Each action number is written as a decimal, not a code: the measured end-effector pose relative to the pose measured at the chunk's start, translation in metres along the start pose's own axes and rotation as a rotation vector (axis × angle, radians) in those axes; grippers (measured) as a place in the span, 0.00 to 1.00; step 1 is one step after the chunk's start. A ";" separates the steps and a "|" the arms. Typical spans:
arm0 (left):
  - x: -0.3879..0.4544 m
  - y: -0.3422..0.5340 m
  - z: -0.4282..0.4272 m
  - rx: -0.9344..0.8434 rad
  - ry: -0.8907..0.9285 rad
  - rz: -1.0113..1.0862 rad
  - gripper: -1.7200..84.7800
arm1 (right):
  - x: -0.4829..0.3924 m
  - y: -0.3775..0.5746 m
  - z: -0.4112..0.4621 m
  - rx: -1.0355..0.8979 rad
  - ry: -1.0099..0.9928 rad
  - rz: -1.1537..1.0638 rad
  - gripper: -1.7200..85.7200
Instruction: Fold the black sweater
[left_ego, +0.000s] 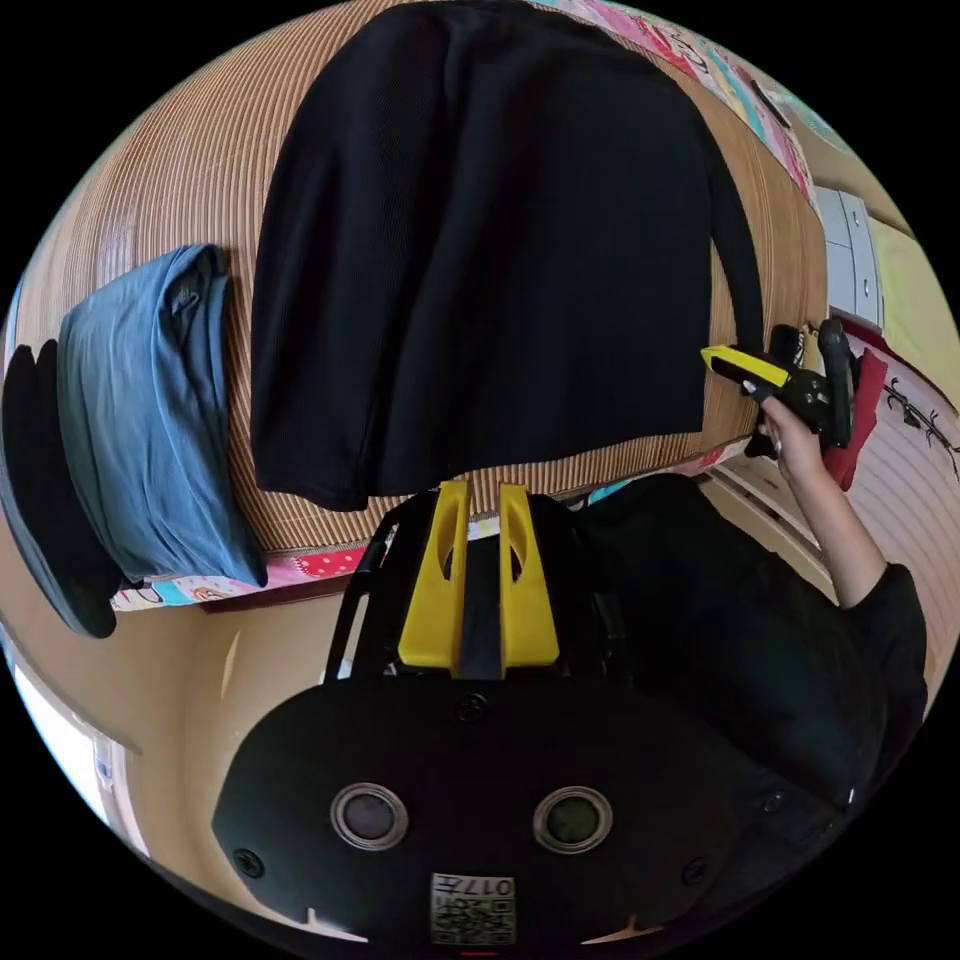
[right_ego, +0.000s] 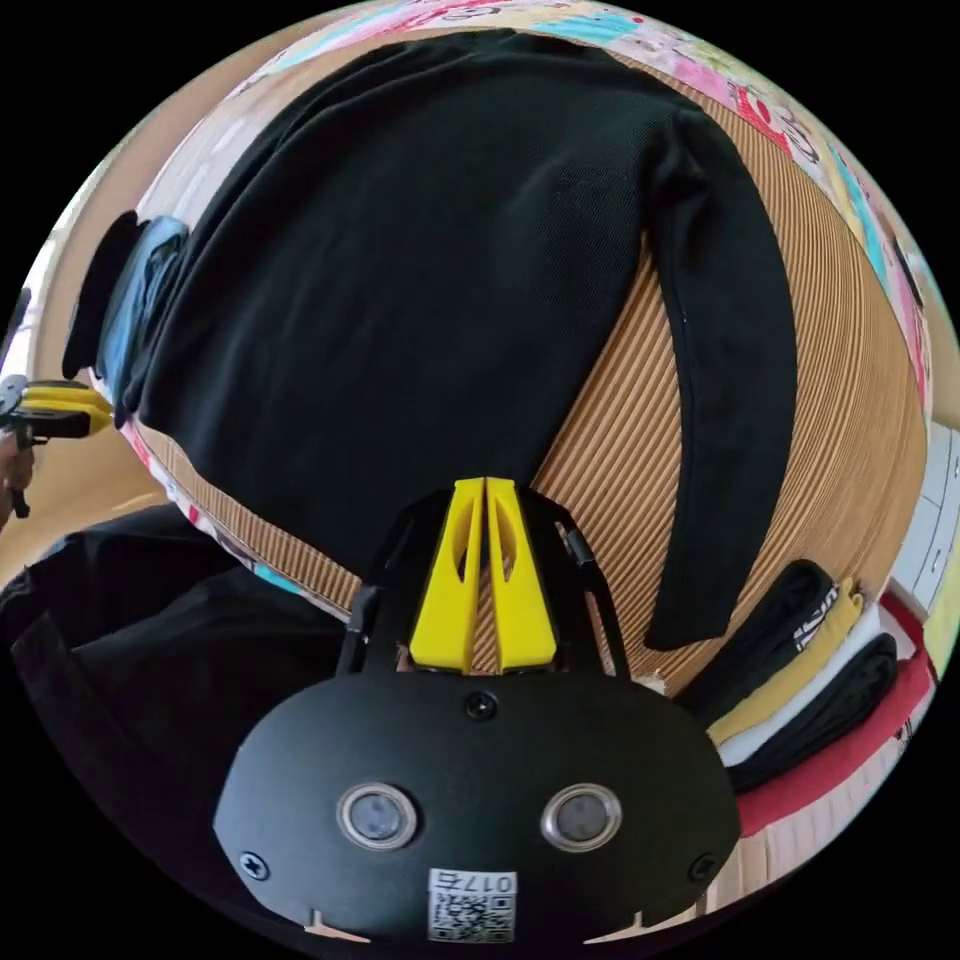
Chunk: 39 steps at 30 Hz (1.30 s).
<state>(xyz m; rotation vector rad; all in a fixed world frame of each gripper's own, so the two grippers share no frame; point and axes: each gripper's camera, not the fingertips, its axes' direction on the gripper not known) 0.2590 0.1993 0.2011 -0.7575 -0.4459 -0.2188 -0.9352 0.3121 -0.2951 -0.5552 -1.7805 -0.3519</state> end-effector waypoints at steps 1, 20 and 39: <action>-0.006 0.001 0.001 -0.008 -0.001 -0.021 0.09 | 0.000 0.019 0.004 0.083 0.017 -0.063 0.03; -0.092 -0.021 -0.021 0.209 0.071 -0.409 0.12 | 0.162 0.115 0.025 -0.069 -0.353 0.388 0.02; -0.194 0.070 -0.081 0.674 0.108 -0.401 0.04 | 0.101 0.204 -0.002 -0.184 -0.178 0.294 0.02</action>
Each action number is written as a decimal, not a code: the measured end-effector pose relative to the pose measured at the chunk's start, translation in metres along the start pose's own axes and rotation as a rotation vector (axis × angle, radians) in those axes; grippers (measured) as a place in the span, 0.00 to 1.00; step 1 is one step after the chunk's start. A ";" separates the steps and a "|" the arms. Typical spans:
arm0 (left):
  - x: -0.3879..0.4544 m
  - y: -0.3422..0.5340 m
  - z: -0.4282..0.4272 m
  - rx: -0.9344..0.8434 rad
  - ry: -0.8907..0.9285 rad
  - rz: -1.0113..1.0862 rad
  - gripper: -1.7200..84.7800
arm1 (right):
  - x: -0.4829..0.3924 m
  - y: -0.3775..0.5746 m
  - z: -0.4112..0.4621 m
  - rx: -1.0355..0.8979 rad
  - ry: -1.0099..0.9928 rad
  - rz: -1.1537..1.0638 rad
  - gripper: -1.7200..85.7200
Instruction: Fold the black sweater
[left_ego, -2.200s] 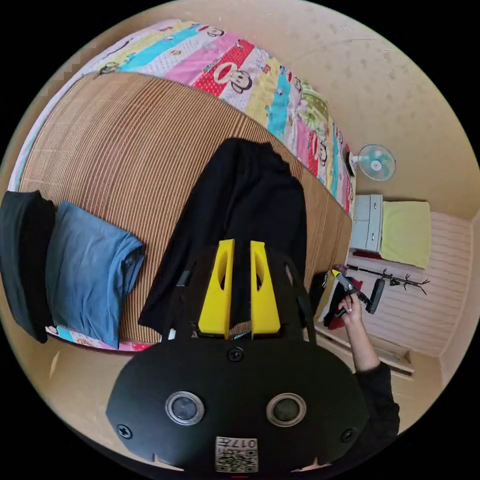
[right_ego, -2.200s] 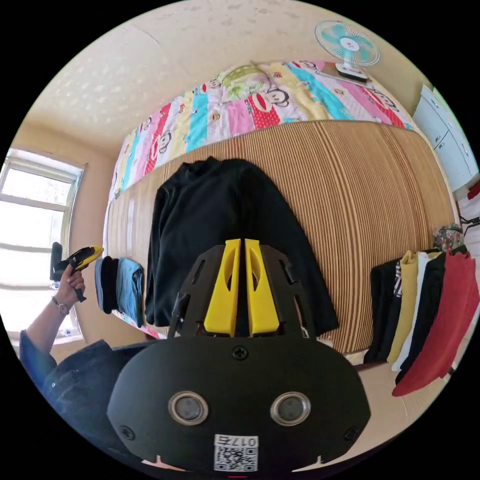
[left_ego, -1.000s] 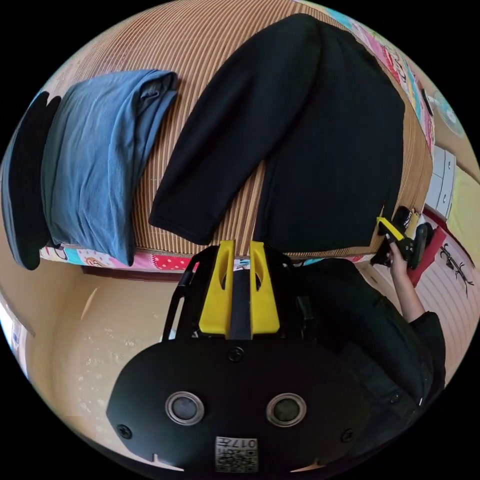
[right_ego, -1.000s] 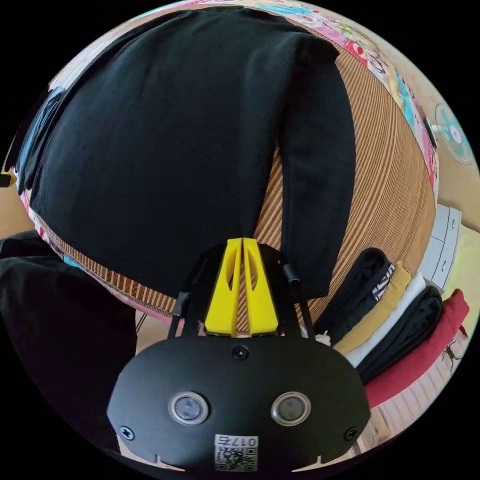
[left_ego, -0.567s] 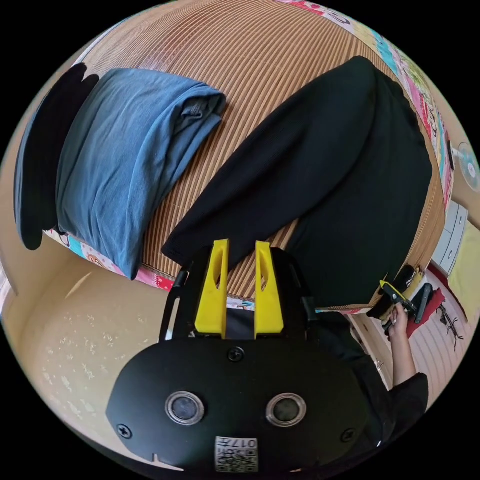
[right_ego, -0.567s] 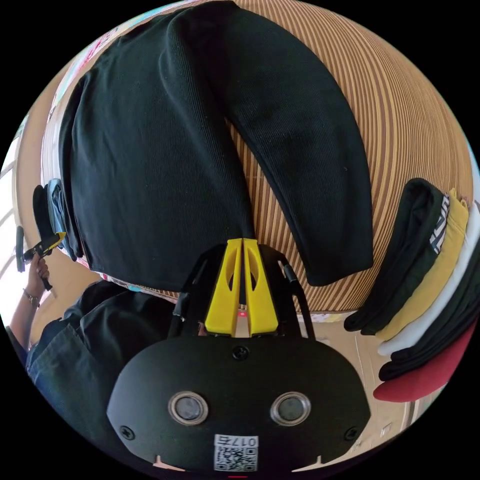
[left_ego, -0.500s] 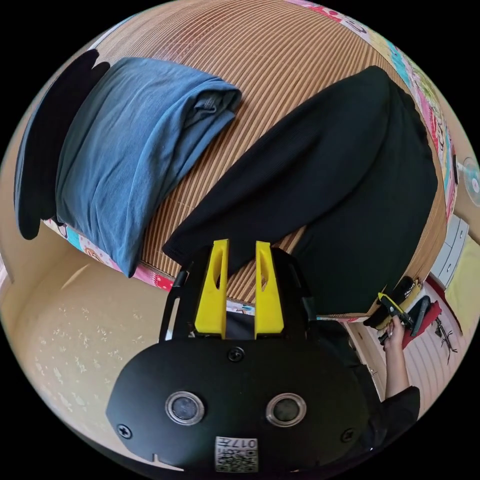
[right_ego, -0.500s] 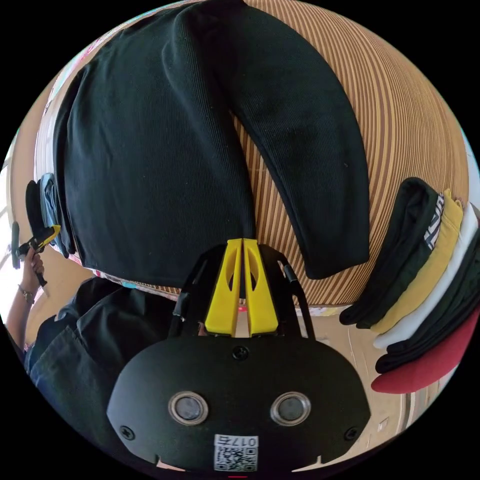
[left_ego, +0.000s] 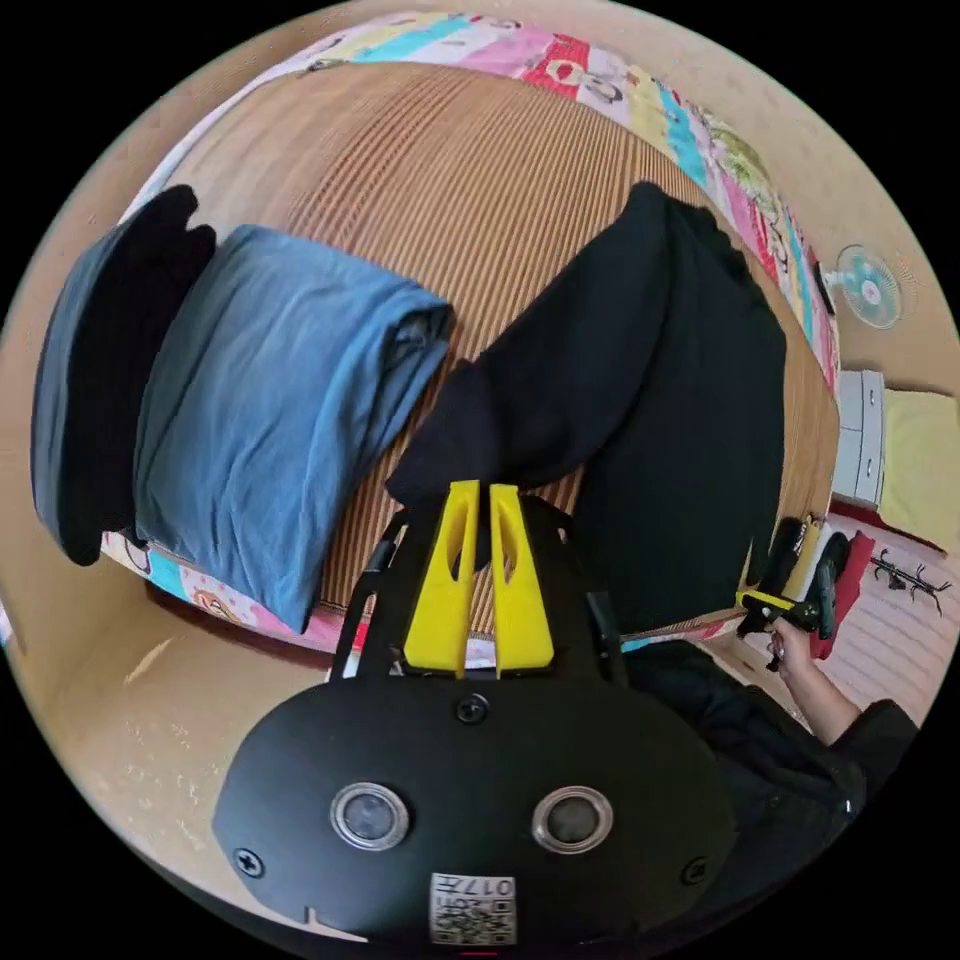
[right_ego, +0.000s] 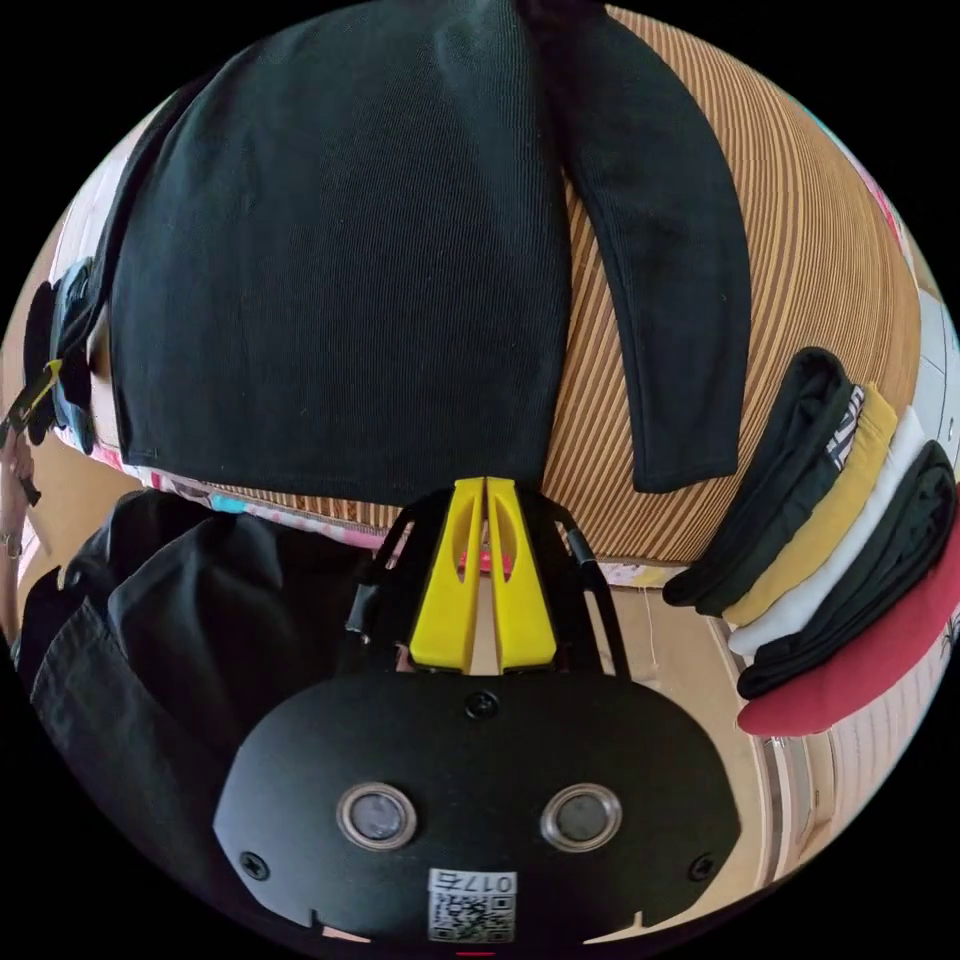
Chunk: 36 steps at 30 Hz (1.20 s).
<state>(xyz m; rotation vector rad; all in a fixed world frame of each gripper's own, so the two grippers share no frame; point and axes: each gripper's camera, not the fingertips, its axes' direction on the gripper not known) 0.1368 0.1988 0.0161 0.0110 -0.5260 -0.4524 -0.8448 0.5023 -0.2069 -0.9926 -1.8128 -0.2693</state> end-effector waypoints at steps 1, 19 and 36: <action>-0.015 -0.001 -0.015 0.051 0.003 -0.056 0.04 | 0.003 0.003 -0.003 0.005 -0.008 0.009 0.02; 0.086 0.111 0.176 -0.442 0.007 0.179 0.12 | 0.096 0.077 -0.024 0.109 -0.198 0.124 0.05; 0.058 0.111 0.132 -0.468 -0.151 -0.009 0.07 | 0.187 0.200 -0.016 0.202 -0.639 0.353 0.06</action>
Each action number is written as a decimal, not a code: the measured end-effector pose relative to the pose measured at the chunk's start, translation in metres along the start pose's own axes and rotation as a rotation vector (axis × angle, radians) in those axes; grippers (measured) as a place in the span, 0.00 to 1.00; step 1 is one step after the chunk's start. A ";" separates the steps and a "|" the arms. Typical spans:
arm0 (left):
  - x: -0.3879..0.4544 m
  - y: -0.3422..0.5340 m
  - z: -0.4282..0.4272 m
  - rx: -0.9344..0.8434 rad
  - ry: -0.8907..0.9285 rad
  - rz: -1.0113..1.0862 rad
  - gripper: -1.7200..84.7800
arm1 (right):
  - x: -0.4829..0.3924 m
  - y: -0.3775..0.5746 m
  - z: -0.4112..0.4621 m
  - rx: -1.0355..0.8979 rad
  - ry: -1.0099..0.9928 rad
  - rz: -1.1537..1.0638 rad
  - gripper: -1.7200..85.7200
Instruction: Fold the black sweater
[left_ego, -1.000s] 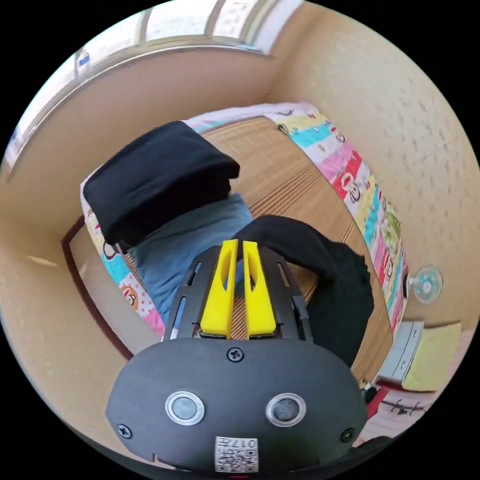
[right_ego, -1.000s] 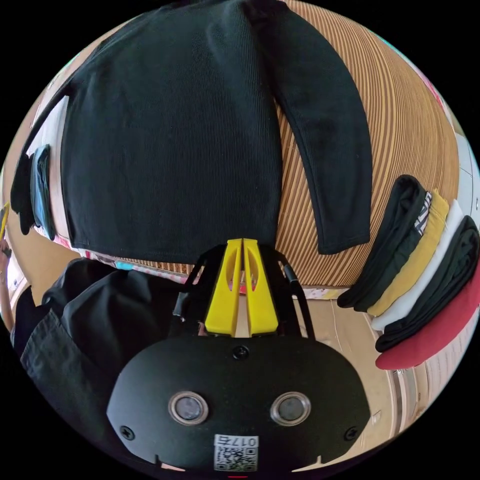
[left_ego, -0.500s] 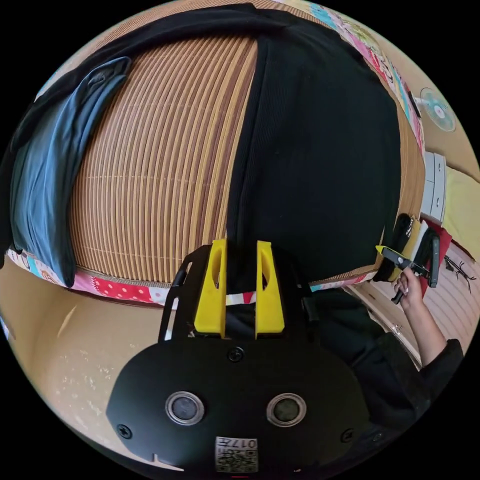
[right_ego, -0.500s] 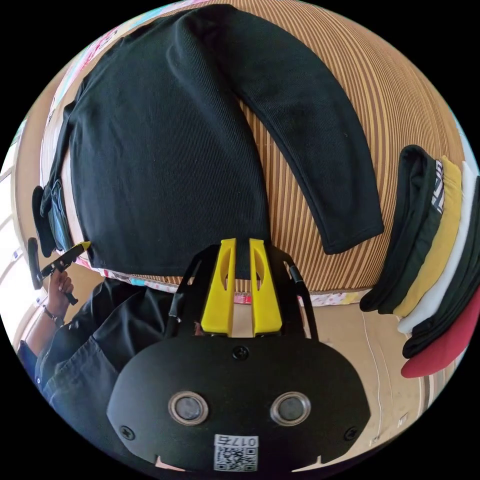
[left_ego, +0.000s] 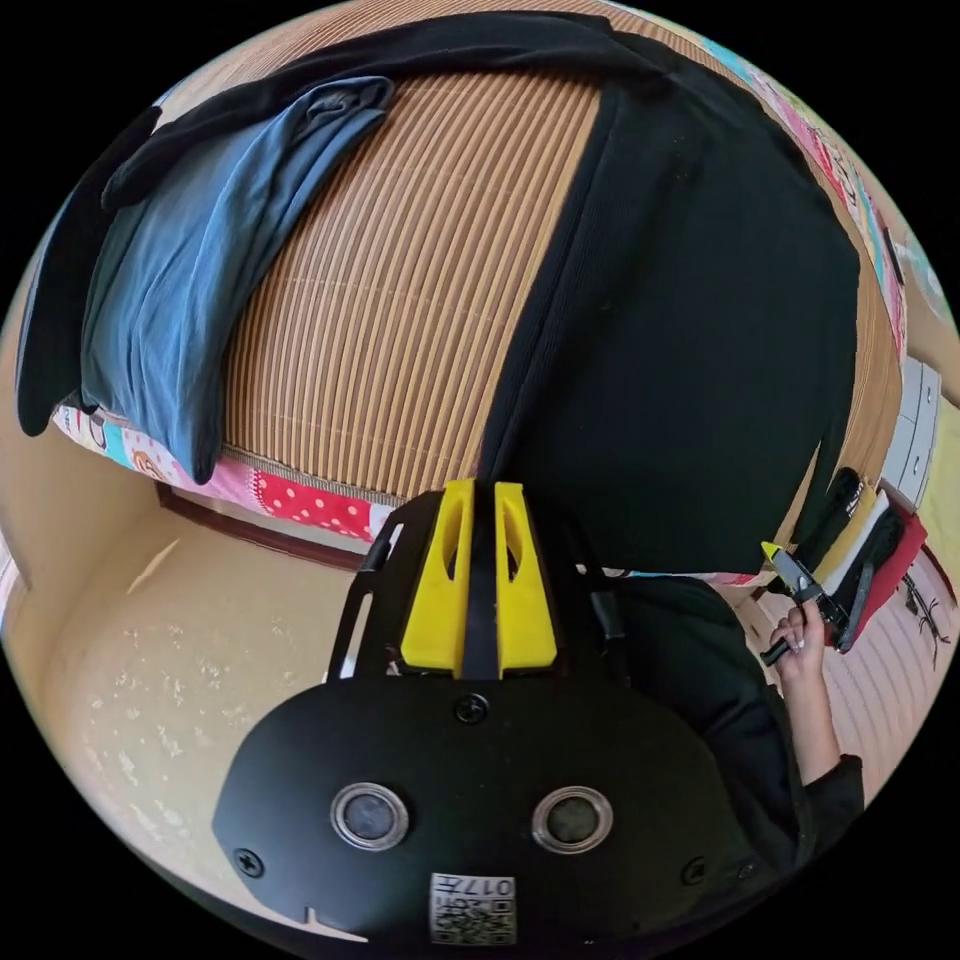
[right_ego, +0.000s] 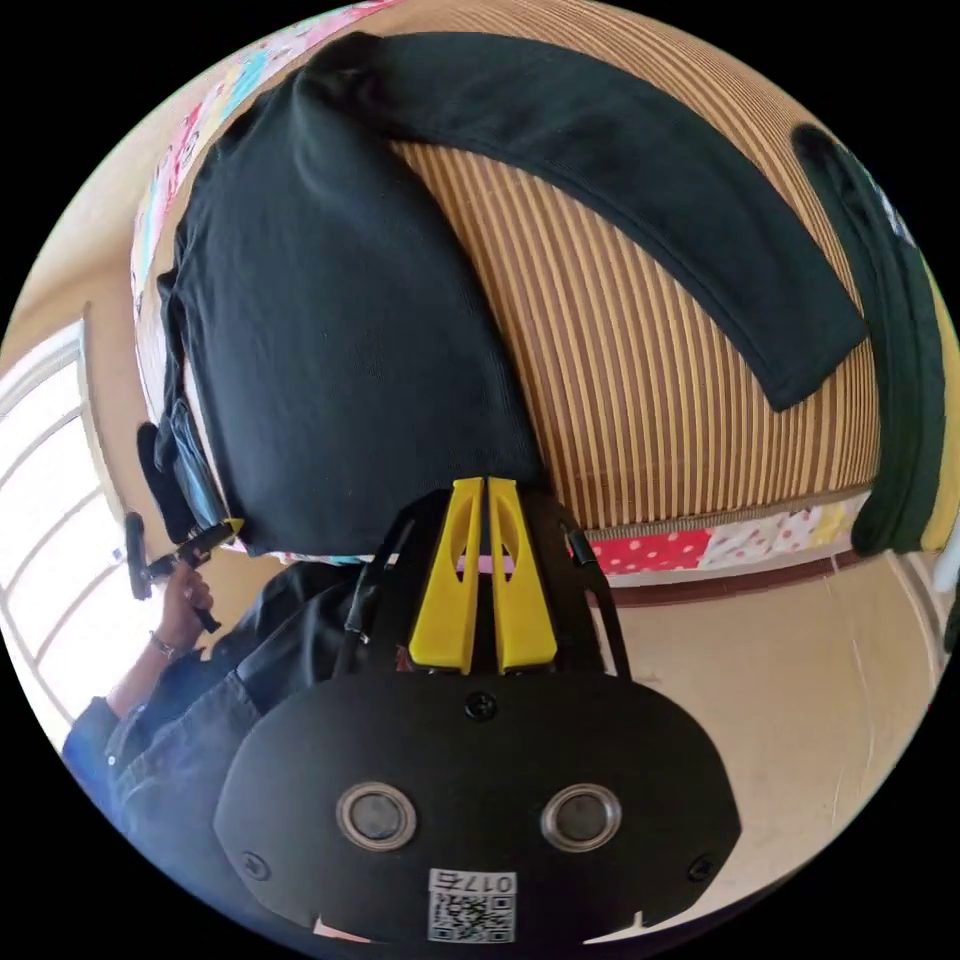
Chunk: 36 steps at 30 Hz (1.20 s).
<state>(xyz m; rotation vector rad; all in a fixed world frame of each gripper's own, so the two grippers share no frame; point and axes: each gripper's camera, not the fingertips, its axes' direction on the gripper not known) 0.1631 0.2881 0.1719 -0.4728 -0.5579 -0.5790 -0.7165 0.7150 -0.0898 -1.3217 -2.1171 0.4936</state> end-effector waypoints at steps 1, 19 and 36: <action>-0.001 0.001 -0.002 0.004 0.007 -0.016 0.07 | 0.024 0.003 -0.019 0.084 -0.164 0.096 0.06; -0.034 0.038 -0.040 0.031 0.088 -0.212 0.08 | 0.172 0.053 -0.035 0.686 -1.044 1.033 0.07; -0.005 0.036 -0.042 0.050 0.163 0.002 0.08 | -0.226 -0.034 -0.291 1.104 -0.464 -0.321 0.05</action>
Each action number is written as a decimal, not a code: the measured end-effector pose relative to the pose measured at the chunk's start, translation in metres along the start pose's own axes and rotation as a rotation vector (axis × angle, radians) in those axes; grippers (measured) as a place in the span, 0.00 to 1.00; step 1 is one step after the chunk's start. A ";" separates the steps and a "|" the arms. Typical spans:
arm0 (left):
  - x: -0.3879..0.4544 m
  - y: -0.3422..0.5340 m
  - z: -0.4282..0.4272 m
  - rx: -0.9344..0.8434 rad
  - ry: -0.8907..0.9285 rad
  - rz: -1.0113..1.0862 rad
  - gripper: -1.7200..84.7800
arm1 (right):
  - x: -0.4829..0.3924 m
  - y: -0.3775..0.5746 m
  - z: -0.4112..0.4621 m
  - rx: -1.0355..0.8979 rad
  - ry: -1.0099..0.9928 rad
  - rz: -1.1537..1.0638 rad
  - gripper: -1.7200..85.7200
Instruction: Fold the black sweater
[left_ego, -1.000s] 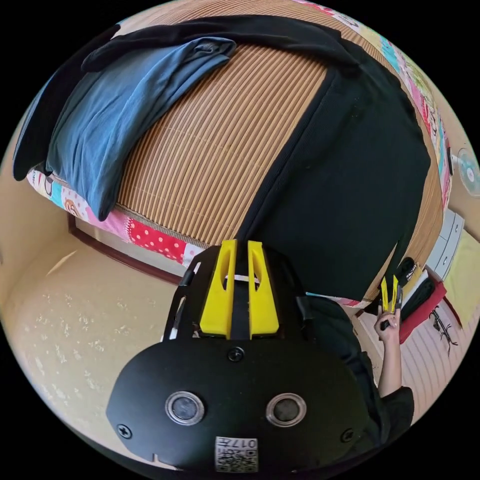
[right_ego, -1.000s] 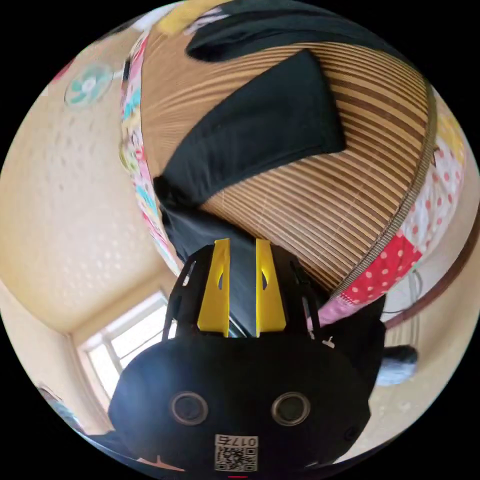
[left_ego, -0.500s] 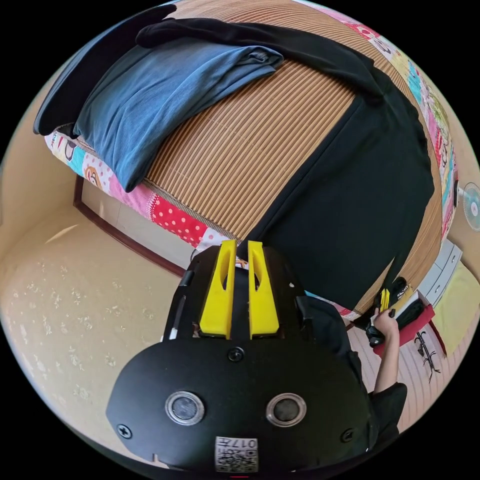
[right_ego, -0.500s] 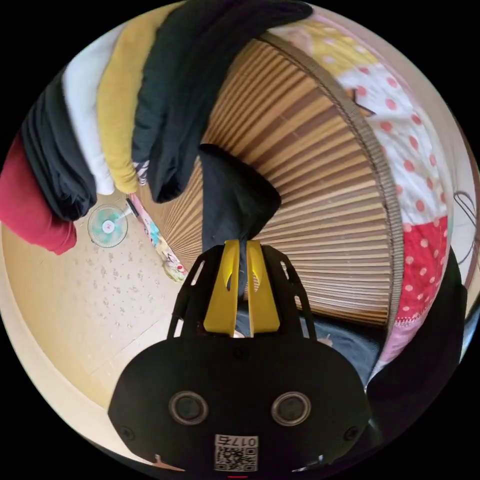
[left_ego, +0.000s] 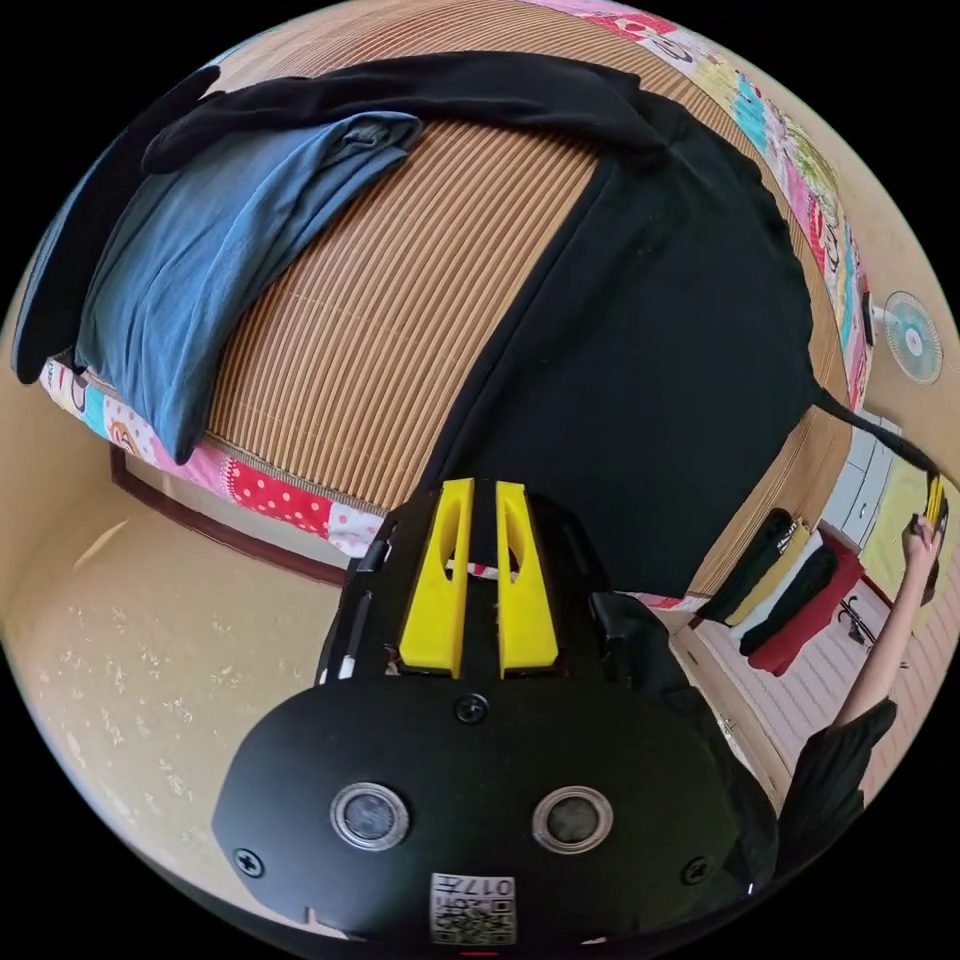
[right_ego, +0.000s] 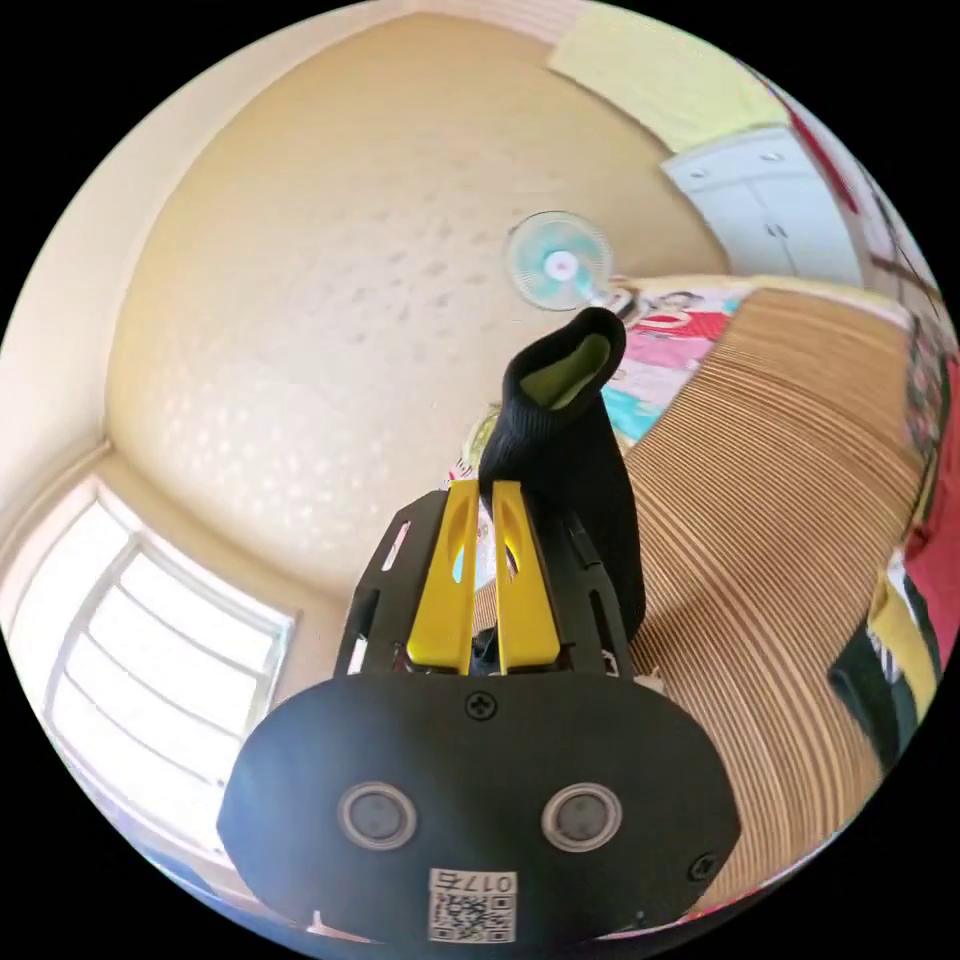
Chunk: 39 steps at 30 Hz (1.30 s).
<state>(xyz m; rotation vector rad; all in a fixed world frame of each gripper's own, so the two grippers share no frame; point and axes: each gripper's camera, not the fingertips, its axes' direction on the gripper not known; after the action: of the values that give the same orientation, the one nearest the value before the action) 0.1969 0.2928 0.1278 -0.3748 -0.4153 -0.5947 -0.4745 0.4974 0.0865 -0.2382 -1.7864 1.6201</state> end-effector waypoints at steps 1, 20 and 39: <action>0.001 0.001 0.002 -0.002 0.005 0.010 0.08 | -0.034 0.019 0.034 -0.065 -0.038 -0.095 0.05; 0.021 -0.095 -0.039 0.286 0.207 0.232 0.09 | -0.008 0.404 0.227 -0.873 0.131 -0.166 0.08; 0.064 -0.142 -0.089 0.611 0.193 0.447 0.03 | 0.052 0.336 0.224 -0.535 0.441 -0.082 0.10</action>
<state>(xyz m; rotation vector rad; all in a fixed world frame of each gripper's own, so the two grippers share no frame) 0.1827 0.1148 0.1135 0.1769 -0.2950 -0.0490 -0.7524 0.4144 -0.1991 -0.6982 -1.8058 0.9107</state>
